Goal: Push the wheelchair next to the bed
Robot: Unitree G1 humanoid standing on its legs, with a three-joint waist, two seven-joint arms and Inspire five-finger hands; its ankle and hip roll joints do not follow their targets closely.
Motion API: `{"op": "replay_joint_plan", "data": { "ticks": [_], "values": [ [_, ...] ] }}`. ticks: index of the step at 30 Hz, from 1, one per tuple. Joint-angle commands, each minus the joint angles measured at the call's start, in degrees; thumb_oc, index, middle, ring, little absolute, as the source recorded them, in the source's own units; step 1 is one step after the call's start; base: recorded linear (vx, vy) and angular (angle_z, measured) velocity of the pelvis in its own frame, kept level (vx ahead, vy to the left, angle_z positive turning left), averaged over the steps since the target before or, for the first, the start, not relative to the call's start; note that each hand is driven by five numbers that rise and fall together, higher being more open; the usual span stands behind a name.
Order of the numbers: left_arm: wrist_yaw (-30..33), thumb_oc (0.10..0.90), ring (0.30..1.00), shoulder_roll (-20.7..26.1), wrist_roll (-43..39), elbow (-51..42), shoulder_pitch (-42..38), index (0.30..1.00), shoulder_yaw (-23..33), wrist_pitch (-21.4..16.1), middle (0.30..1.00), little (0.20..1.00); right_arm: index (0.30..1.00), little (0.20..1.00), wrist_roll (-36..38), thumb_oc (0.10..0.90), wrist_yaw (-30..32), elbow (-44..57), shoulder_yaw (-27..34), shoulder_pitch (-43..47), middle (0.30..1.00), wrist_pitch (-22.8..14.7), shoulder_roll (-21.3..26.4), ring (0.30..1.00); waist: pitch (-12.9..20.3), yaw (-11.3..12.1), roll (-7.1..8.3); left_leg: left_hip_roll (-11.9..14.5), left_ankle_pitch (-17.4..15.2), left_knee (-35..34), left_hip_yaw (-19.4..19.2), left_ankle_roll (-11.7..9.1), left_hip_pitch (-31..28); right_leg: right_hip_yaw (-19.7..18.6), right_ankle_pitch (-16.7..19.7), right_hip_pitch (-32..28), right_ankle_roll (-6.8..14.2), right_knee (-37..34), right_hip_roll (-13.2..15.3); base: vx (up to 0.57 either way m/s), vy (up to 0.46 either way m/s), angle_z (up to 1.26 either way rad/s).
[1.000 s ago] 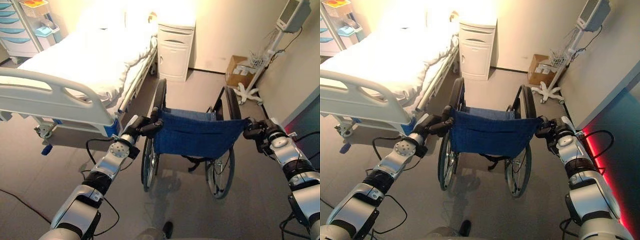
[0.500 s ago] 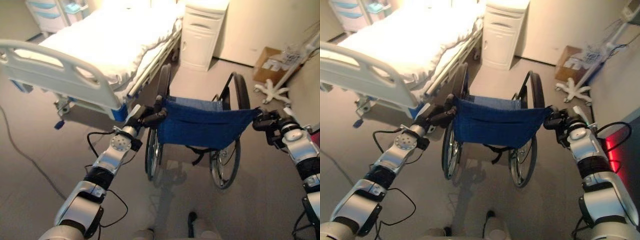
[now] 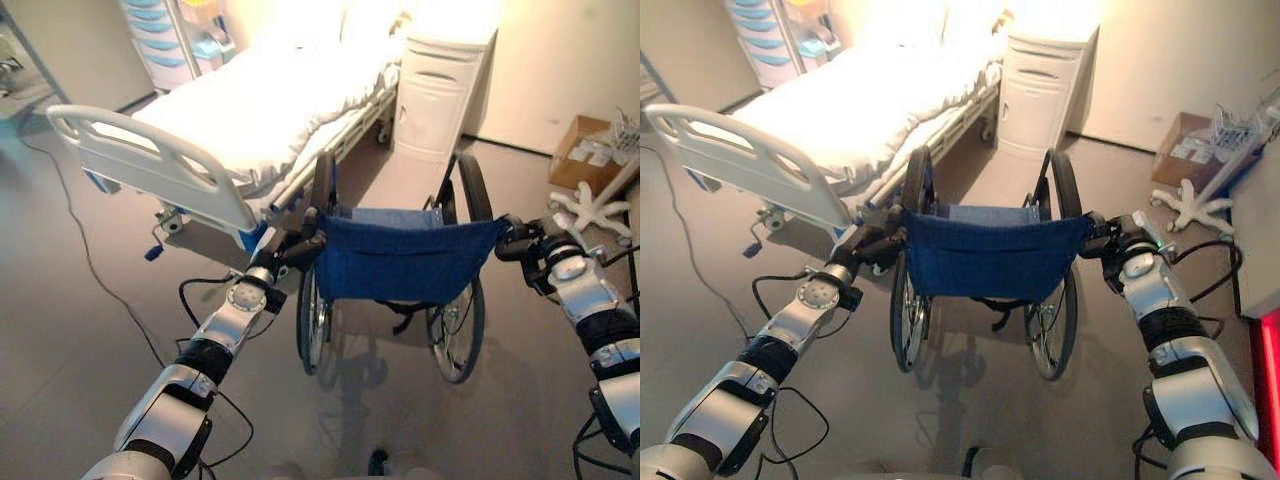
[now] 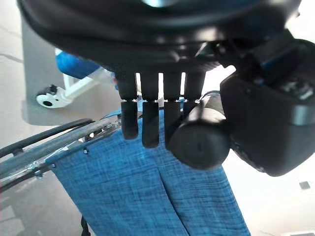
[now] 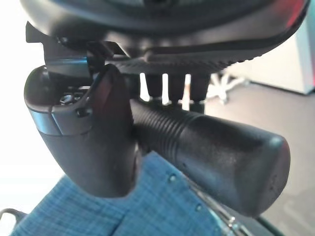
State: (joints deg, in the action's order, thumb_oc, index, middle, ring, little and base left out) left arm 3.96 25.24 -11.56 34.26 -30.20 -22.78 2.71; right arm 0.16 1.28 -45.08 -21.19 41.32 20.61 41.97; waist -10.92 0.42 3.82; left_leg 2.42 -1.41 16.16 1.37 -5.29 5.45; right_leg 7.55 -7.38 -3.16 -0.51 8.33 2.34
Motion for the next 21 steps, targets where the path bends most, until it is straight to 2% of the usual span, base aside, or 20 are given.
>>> {"op": "replay_joint_plan", "data": {
  "ticks": [1, 2, 3, 4, 5, 7, 9, 11, 15, 21],
  "values": [
    [0.8, 0.4, 0.3, 2.4, 1.0, -0.4, -0.9, 0.3, -0.2, -0.9, 0.3, 0.3, 0.3, 0.3, 0.0, 0.4, -3.0, 5.8, -7.1, 0.9, 0.3, -5.8, -5.0, 0.3, -4.8, 4.5, -3.27, -3.6, 10.6, -5.8, -1.3, 1.2, 5.8, -2.4, 4.5, -6.3, 2.4, -3.5, -2.7, 0.57, 0.069, -0.69],
    [1.5, 0.4, 0.3, 3.2, 0.4, -1.6, 0.0, 0.3, 0.5, -0.4, 0.3, 0.3, 0.3, 0.3, -0.1, 0.4, -4.1, 6.5, -7.3, 1.5, 0.3, -5.9, -5.1, 0.3, -4.8, 6.3, -4.38, -4.5, 14.4, -10.7, -0.1, 0.7, 8.9, -4.8, 3.5, -8.7, 2.0, -4.2, -4.6, 0.48, 0.062, -0.74],
    [1.5, 0.4, 0.3, 3.2, 0.4, -1.7, 0.1, 0.3, 0.5, -0.3, 0.3, 0.3, 0.3, 0.3, -0.1, 0.4, -4.1, 6.5, -7.3, 1.4, 0.3, -5.9, -5.1, 0.3, -4.9, 6.4, -4.19, -4.6, 14.4, -10.9, -0.2, 0.8, 8.5, -4.9, 3.3, -8.9, 2.0, -4.2, -4.4, 0.51, 0.124, -0.86],
    [1.6, 0.4, 0.3, 3.9, -0.1, -2.3, 0.7, 0.3, 1.3, -0.3, 0.3, 0.3, 0.3, 0.3, 0.1, 0.4, -4.9, 6.8, -7.5, 2.0, 0.3, -6.1, -4.7, 0.3, -4.7, 7.4, -4.54, -5.2, 15.0, -14.0, 0.7, 0.7, 9.2, -6.2, 2.4, -9.9, 2.0, -3.7, -4.9, 0.4, 0.214, -0.99],
    [2.0, 0.4, 0.3, 4.5, -1.1, -3.2, 1.6, 0.3, 2.7, 0.0, 0.3, 0.3, 0.3, 0.3, -0.8, 0.4, -7.0, 7.4, -7.3, 2.6, 0.3, -6.8, -4.1, 0.3, -4.2, 7.6, -5.04, -5.1, 13.8, -13.7, 0.0, 1.3, 8.7, -6.6, 0.6, -10.2, 2.0, -2.2, -4.9, 0.43, 0.236, -1.08],
    [2.0, 0.4, 0.3, 4.8, -2.0, -2.8, 1.8, 0.3, 3.2, -0.3, 0.3, 0.3, 0.3, 0.3, -0.8, 0.4, -7.9, 7.3, -7.2, 2.7, 0.3, -6.8, -4.1, 0.3, -3.7, 7.5, -5.04, -5.1, 11.8, -12.7, -1.1, 2.2, 7.7, -6.5, -0.6, -10.3, 2.4, -0.6, -4.4, 0.31, 0.209, -0.92],
    [2.2, 0.4, 0.3, 4.8, -2.1, -1.4, 2.1, 0.3, 3.3, -0.6, 0.3, 0.3, 0.3, 0.3, -0.7, 0.4, -8.6, 6.2, -6.5, 1.1, 0.3, -7.5, -5.2, 0.3, -2.2, 7.7, -4.13, -5.7, 7.9, -9.8, -1.8, 4.0, 7.1, -5.7, -1.2, -11.7, 3.5, 1.2, -2.7, 0.41, 0.22, -0.61],
    [1.6, 0.4, 0.3, 5.3, -1.4, -0.8, 2.2, 0.3, 3.4, -0.6, 0.3, 0.3, 0.3, 0.3, 0.4, 0.4, -8.1, 6.2, -6.1, -0.9, 0.3, -7.2, -5.8, 0.3, -1.4, 8.0, -2.79, -5.6, 5.3, -8.4, -2.4, 5.4, 5.4, -4.0, 0.7, -11.8, 5.2, 2.2, -0.3, 0.39, 0.17, -0.26],
    [2.5, 0.4, 0.3, 5.8, 0.6, 0.1, 0.8, 0.3, 2.3, -0.3, 0.3, 0.3, 0.3, 0.3, 2.8, 0.4, -6.0, 5.5, -4.5, -3.1, 0.3, -6.2, -7.9, 0.3, 0.4, 8.1, -1.58, -5.8, 4.0, -9.0, -3.4, 6.8, 3.3, -2.1, 5.2, -10.6, 8.0, 4.6, 3.3, 0.31, 0.148, -0.22],
    [4.7, 0.4, 0.3, 5.7, 3.1, 1.3, -1.9, 0.3, 0.7, 0.7, 0.3, 0.3, 0.3, 0.3, 3.7, 0.4, -3.9, 3.4, -3.4, -4.1, 0.3, -6.2, -10.1, 0.3, 1.4, 7.5, -1.29, -6.8, 2.6, -8.4, -3.6, 8.1, 3.4, -2.6, 10.0, -8.0, 9.0, 7.1, 5.3, 0.22, 0.133, -0.09]
  ]
}}
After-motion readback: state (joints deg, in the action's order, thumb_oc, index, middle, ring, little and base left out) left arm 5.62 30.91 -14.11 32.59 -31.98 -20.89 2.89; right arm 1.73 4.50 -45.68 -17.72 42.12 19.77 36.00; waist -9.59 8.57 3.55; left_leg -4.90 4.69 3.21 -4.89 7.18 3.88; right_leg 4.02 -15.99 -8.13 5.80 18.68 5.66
